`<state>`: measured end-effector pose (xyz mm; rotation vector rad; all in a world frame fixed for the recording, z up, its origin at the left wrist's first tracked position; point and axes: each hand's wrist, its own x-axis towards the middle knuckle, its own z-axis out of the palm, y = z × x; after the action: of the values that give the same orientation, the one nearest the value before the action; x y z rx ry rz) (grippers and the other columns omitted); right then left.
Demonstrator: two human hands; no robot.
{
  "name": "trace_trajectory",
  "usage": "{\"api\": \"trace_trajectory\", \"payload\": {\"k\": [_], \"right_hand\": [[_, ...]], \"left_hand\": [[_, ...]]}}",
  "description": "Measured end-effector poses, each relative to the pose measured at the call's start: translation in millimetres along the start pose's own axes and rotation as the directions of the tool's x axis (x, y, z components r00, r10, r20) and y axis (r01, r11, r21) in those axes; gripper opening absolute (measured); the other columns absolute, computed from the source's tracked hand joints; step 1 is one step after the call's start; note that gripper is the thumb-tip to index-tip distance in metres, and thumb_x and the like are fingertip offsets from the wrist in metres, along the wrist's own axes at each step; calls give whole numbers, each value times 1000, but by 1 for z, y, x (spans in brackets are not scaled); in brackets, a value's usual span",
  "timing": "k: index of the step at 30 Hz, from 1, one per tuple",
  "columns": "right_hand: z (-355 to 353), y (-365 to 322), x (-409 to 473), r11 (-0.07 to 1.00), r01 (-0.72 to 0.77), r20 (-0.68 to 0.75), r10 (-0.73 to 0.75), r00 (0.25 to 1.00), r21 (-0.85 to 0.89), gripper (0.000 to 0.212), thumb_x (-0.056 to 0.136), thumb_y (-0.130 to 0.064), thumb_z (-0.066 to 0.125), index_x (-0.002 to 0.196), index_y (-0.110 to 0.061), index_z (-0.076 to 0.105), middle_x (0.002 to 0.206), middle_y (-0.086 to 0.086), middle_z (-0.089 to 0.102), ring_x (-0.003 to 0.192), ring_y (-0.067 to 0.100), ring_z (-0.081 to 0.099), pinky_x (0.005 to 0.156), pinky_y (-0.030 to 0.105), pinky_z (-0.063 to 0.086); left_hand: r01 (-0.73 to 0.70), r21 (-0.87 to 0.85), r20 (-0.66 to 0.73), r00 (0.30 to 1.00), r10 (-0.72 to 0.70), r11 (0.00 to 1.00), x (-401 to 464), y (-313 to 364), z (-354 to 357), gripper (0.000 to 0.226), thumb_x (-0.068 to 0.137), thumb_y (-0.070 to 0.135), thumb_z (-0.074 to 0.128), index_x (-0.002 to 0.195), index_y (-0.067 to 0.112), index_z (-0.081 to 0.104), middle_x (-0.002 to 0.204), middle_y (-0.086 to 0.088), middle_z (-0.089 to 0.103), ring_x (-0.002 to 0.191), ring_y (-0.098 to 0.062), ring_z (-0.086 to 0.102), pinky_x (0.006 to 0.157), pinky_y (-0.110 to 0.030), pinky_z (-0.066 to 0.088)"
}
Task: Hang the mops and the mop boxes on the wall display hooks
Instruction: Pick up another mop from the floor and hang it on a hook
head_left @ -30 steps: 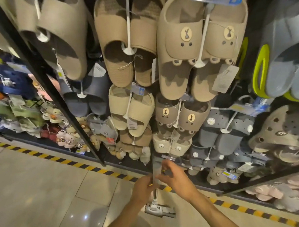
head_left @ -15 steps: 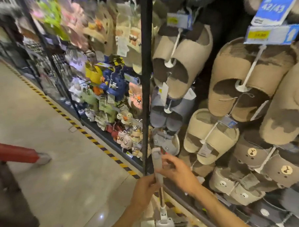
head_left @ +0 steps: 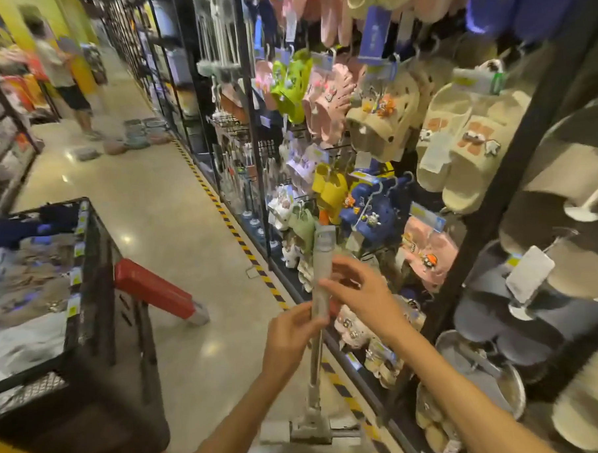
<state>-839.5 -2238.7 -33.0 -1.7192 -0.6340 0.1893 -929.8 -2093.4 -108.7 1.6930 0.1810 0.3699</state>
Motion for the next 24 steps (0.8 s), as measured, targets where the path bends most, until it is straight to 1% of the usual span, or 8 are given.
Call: {"api": "trace_trajectory", "payload": {"k": [4, 7, 9, 10, 12, 16, 20, 24], "right_hand": [[42, -18, 84, 996, 72, 68, -75, 995, 55, 31, 93, -15, 80, 115, -34, 70, 104, -25, 76, 101, -4, 70, 87, 18, 56], [68, -22, 152, 988, 123, 108, -133, 985, 96, 33, 95, -12, 78, 126, -23, 71, 110, -17, 77, 106, 0, 71, 91, 20, 57], [84, -25, 201, 979, 171, 139, -185, 973, 107, 37, 95, -13, 78, 131, -16, 69, 115, -13, 76, 107, -2, 70, 90, 17, 56], [93, -24, 226, 975, 188, 157, -206, 966, 122, 38, 95, -14, 78, 132, -14, 68, 117, -12, 75, 107, -3, 70, 90, 17, 55], [108, -23, 275, 967, 206, 188, -232, 954, 149, 38, 95, -14, 78, 131, -16, 68, 118, -10, 75, 106, -3, 70, 92, 17, 56], [148, -21, 382, 955, 238, 290, -282, 914, 180, 38, 95, -17, 79, 131, -21, 69, 122, -9, 75, 111, 7, 71, 95, 27, 59], [186, -29, 482, 939, 266, 344, -328, 880, 217, 32, 94, -21, 79, 122, -34, 69, 114, -19, 75, 106, 3, 71, 92, 31, 61], [224, -33, 572, 920, 289, 345, -370, 863, 265, 31, 94, -23, 80, 124, -25, 72, 116, -12, 76, 108, 14, 73, 92, 49, 64]], "left_hand": [[-31, 26, -144, 989, 34, 999, 63, 1, -56, 29, 91, 12, 80, 110, 33, 78, 104, 12, 82, 103, -8, 77, 90, -22, 59], [-50, 55, -243, 968, 62, 997, 118, 1, -95, 29, 88, 15, 83, 108, 36, 78, 103, 15, 81, 102, -6, 77, 90, -20, 58], [-62, 78, -292, 953, 83, 995, 157, 2, -121, 26, 88, 17, 84, 112, 28, 81, 104, 12, 82, 101, -7, 77, 91, -24, 59], [-63, 101, -310, 946, 92, 993, 175, 3, -132, 27, 88, 20, 83, 115, 24, 81, 105, 11, 82, 102, -7, 77, 93, -26, 60], [-61, 130, -340, 935, 102, 990, 209, 6, -153, 26, 89, 20, 82, 114, 28, 80, 105, 15, 81, 102, -4, 76, 91, -22, 59], [-28, 148, -401, 912, 86, 989, 282, 7, -201, 29, 90, 18, 81, 107, 41, 75, 101, 25, 79, 101, 3, 74, 86, -11, 53], [-4, 168, -470, 879, 84, 986, 360, 7, -253, 25, 91, 23, 81, 114, 31, 78, 105, 18, 80, 103, 0, 74, 93, -20, 58], [-5, 191, -513, 852, 104, 982, 431, 11, -295, 24, 91, 23, 80, 107, 40, 74, 94, 27, 78, 96, 6, 74, 83, -10, 54]]}}
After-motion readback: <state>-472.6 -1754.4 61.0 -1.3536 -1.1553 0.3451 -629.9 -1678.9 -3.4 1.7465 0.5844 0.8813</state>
